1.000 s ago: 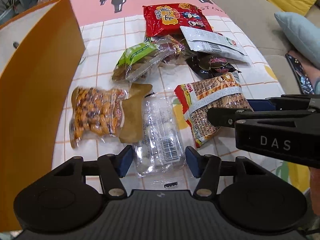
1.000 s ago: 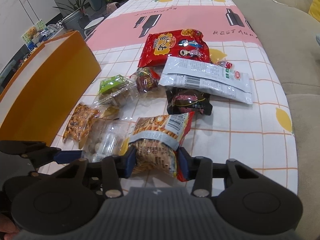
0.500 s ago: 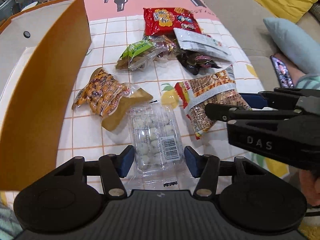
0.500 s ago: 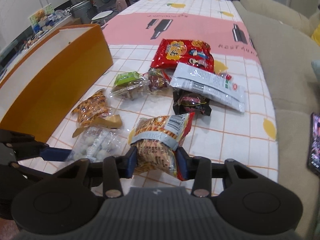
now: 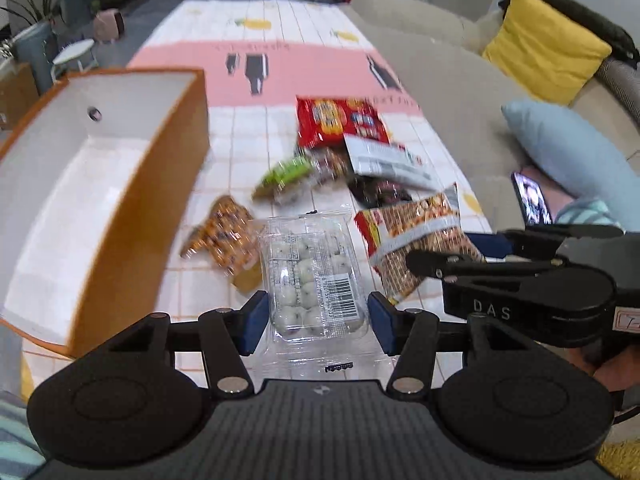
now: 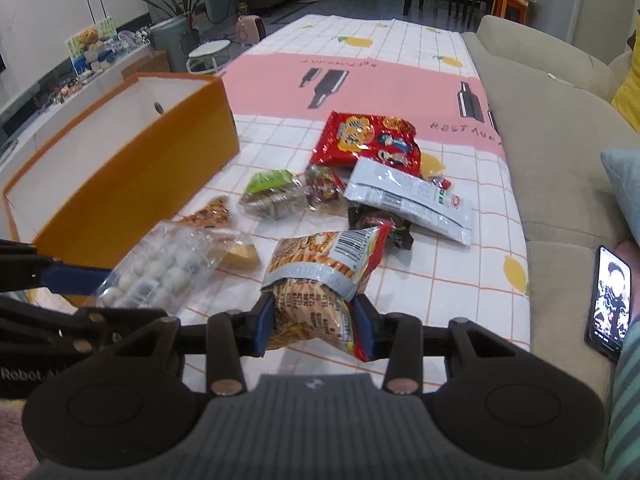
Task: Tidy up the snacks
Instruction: 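Carry both packs into the box and open both grippers to release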
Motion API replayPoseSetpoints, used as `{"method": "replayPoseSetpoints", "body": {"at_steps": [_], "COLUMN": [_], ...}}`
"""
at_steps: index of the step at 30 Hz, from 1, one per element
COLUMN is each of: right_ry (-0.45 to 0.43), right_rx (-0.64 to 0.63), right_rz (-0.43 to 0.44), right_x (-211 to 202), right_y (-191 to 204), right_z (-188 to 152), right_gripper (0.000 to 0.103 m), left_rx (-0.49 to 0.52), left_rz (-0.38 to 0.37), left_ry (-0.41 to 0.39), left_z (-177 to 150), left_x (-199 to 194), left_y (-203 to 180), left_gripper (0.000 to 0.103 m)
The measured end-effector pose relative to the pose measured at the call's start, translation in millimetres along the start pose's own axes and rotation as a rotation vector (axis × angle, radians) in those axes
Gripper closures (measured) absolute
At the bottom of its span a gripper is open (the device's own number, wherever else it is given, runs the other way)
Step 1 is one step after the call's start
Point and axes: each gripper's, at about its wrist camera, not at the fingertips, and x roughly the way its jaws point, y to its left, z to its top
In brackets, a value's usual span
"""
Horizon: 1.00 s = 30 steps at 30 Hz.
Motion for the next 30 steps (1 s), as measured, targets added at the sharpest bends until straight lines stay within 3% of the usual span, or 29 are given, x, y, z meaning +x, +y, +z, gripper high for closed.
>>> {"method": "replayPoseSetpoints", "body": {"at_steps": [9, 16, 23, 30], "right_ry": [-0.105, -0.149, -0.126, -0.040], "right_rx": [0.010, -0.056, -0.224, -0.442], "right_rz": [0.078, 0.206, 0.311, 0.329], "right_x": [-32.0, -38.9, -15.4, 38.5], "right_y": [20.6, 63.0, 135.0, 192.7], "right_z": [28.8, 73.6, 112.6, 135.4], "right_gripper": [0.064, 0.064, 0.064, 0.064], "left_rx": [-0.017, -0.027, -0.011, -0.016], "left_rz": [0.074, 0.165, 0.225, 0.240], "left_ry": [-0.151, -0.217, -0.111, 0.052], "left_z": [21.7, 51.6, 73.2, 75.8], "left_x": [-53.4, -90.1, -81.5, -37.8], "left_y": [28.2, 73.6, 128.6, 178.7], "left_gripper": [0.042, 0.042, 0.043, 0.043]}}
